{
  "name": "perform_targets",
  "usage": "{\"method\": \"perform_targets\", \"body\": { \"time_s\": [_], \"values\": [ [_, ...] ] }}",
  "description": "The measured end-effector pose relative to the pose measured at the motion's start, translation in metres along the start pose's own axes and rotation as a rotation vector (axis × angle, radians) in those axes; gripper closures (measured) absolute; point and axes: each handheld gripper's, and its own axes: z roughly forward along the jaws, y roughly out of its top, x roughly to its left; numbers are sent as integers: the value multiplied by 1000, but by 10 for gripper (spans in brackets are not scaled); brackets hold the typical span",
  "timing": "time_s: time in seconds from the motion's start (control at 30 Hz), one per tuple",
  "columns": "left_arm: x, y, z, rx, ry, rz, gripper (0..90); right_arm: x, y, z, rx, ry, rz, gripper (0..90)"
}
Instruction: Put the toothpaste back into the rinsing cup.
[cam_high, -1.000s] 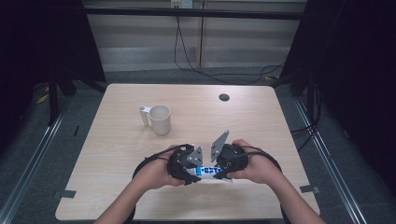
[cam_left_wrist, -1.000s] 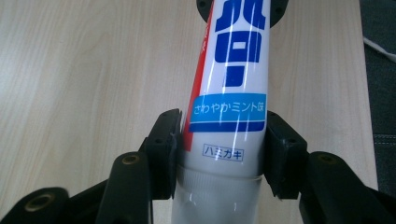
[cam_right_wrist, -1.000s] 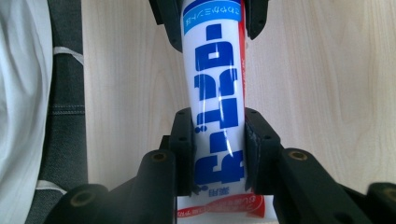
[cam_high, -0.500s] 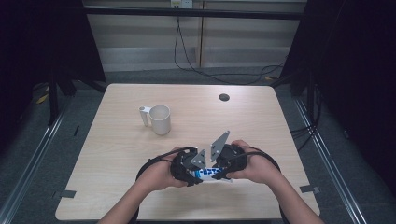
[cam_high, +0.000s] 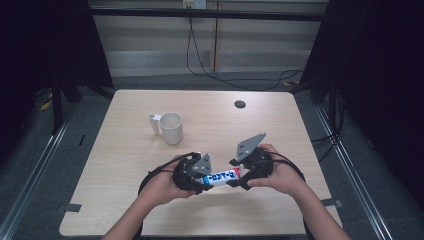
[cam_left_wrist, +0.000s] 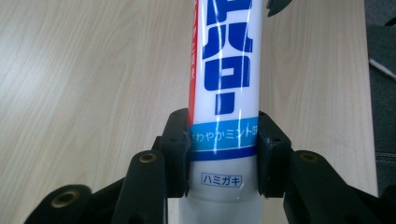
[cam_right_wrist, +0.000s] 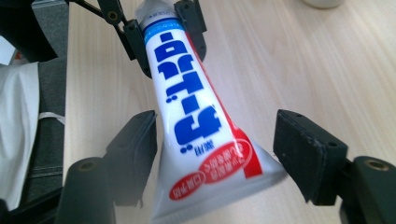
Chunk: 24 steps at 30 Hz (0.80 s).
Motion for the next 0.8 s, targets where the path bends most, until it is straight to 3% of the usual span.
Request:
{"method": "perform_targets", "body": {
  "time_s": [0.13,0.37,0.43,0.5,0.57,0.6,0.67,0.73,0.8],
  "values": [
    [1,-3,-2,2,15,3,627,-3,-2,-6,-55,-19,34,253],
    [7,-12,-8,-35,31,-42,627,-9,-12,-14,-112,-23,77,258],
    [9,-15,-10,-57,52,-63,627,-9,-15,-15,-119,-22,95,258],
    [10,-15,-13,-68,76,-68,628,-11,-18,-15,-142,-29,156,259],
    [12,-16,-15,-82,80,-87,629,-13,-20,-17,-200,-74,221,261],
    [13,-17,-16,-92,94,-92,629,-15,-23,-19,-251,-61,267,261],
    [15,-18,-17,-99,102,-119,629,-21,-29,-20,-362,13,401,230],
    [17,-19,-18,-103,106,-131,630,-23,-33,-20,-396,44,466,224],
    [18,-20,-18,-109,113,-143,630,-23,-34,-18,-389,17,509,212]
  ]
}}
